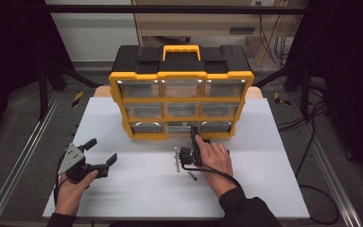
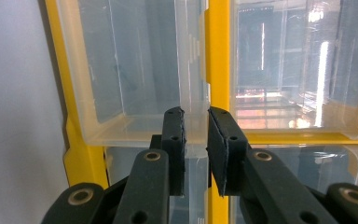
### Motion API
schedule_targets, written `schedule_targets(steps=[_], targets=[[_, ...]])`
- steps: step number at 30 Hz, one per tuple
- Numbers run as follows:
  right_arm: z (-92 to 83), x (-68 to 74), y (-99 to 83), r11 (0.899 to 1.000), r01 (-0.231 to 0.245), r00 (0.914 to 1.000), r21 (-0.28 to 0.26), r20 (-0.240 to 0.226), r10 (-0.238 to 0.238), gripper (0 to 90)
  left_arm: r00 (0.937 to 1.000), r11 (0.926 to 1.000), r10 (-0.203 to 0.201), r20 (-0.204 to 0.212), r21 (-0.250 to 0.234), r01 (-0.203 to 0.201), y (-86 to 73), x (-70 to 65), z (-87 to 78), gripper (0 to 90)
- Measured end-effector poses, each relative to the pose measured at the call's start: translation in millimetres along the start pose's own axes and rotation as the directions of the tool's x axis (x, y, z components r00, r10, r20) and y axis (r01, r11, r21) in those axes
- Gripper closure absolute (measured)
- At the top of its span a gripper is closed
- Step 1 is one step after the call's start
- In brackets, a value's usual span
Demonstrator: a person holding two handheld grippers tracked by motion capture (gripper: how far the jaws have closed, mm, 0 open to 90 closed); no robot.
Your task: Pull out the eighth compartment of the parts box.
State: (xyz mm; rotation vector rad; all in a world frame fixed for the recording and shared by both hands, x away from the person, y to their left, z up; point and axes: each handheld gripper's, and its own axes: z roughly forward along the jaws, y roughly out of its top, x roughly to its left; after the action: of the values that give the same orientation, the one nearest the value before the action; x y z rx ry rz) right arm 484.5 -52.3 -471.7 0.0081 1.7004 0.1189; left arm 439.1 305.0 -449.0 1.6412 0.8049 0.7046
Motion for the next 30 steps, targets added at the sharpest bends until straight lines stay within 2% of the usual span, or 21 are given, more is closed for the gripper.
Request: schedule_targets(steps=[30], targets=[[-15.8, 1.5, -0.8, 1.000, -0.008, 0.9999, -0.011, -0.008, 0.008, 77.0, 1.0000, 1.0000, 0.001, -0.001, -0.001, -0.001, 0.1, 0.0, -0.2, 2.7]])
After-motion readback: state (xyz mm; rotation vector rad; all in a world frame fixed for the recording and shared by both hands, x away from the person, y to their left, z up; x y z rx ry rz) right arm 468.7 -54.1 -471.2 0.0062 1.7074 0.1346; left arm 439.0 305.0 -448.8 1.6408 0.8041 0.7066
